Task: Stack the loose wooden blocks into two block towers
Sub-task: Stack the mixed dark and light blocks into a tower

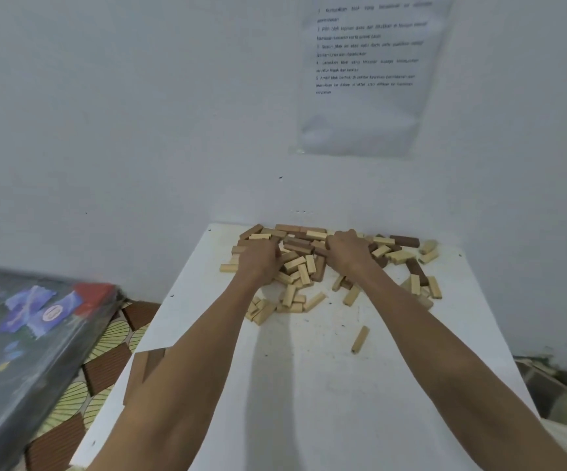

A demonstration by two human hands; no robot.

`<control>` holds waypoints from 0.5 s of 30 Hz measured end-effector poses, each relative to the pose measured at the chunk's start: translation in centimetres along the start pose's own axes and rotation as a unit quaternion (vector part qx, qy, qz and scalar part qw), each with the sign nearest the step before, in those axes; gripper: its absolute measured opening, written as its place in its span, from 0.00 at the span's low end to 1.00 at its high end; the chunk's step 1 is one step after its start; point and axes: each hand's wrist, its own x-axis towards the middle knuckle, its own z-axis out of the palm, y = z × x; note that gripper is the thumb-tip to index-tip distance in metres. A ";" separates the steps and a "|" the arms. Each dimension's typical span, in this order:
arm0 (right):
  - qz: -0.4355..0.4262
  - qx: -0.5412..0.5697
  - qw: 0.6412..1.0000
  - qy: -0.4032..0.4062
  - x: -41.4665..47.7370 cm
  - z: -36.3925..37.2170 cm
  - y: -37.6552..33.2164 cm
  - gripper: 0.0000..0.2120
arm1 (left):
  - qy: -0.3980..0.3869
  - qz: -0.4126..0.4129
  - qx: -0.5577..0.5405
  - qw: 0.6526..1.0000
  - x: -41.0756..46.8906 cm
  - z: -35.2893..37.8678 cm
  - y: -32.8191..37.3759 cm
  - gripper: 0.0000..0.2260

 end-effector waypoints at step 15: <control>0.076 0.069 0.993 -0.060 0.7 -0.9 -0.8 0.14 | 0.012 -0.056 -0.072 0.996 -0.8 -2.0 0.7 0.14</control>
